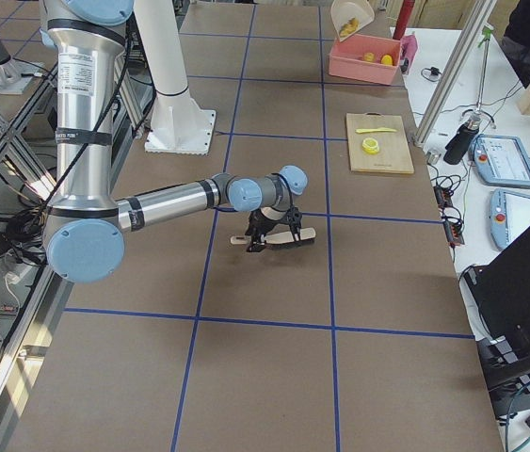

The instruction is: Sweep and dump trash into bin

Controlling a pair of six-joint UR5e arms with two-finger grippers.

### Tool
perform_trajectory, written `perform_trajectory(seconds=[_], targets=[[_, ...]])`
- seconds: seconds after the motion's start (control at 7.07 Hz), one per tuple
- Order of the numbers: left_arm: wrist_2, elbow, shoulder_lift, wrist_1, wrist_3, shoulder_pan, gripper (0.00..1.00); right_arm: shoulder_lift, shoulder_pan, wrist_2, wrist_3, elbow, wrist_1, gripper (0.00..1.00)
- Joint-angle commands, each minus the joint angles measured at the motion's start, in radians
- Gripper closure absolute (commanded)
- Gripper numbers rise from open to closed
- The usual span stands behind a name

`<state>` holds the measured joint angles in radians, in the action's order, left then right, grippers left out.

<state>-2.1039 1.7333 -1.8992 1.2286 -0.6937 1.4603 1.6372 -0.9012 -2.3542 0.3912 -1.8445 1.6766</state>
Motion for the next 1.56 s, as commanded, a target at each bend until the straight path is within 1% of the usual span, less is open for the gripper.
perform_trajectory(seconds=[0.0,0.14,0.28,0.42,0.57,0.71,0.85,0.99,1.13,1.27,1.41], targets=[[0.027,-0.032,-0.036,-0.105,-0.049,0.002,1.00,-0.004,-0.002,0.001,0.002,-0.018,-0.002,0.00],[0.028,-0.075,-0.093,-0.154,-0.084,0.006,1.00,-0.005,-0.027,0.006,0.003,-0.021,-0.036,0.00],[0.030,-0.145,-0.166,-0.191,-0.089,0.011,1.00,-0.005,-0.068,0.004,0.002,-0.022,-0.055,0.00],[0.047,-0.194,-0.216,-0.246,-0.089,0.006,1.00,-0.037,-0.099,0.000,0.005,-0.022,-0.055,0.00],[0.092,-0.255,-0.280,-0.289,-0.124,-0.009,1.00,-0.078,-0.119,-0.013,0.043,-0.024,-0.055,0.00],[0.144,-0.371,-0.379,-0.343,-0.191,-0.035,1.00,-0.105,-0.119,-0.029,0.114,-0.030,-0.055,0.00],[0.145,-0.392,-0.408,-0.342,-0.191,-0.035,1.00,-0.128,-0.131,-0.028,0.142,-0.030,-0.055,0.00],[0.134,-0.349,-0.397,-0.316,-0.199,-0.023,1.00,-0.134,-0.157,-0.019,0.181,-0.036,-0.055,0.00],[0.099,-0.295,-0.393,-0.267,-0.201,0.030,1.00,-0.134,-0.213,-0.007,0.205,-0.039,-0.055,0.00],[0.031,-0.249,-0.391,-0.156,-0.193,0.025,1.00,-0.123,-0.293,0.013,0.204,-0.039,-0.055,0.00],[-0.029,-0.215,-0.350,0.015,-0.158,-0.015,1.00,-0.117,-0.370,0.036,0.190,-0.035,-0.051,0.00]])
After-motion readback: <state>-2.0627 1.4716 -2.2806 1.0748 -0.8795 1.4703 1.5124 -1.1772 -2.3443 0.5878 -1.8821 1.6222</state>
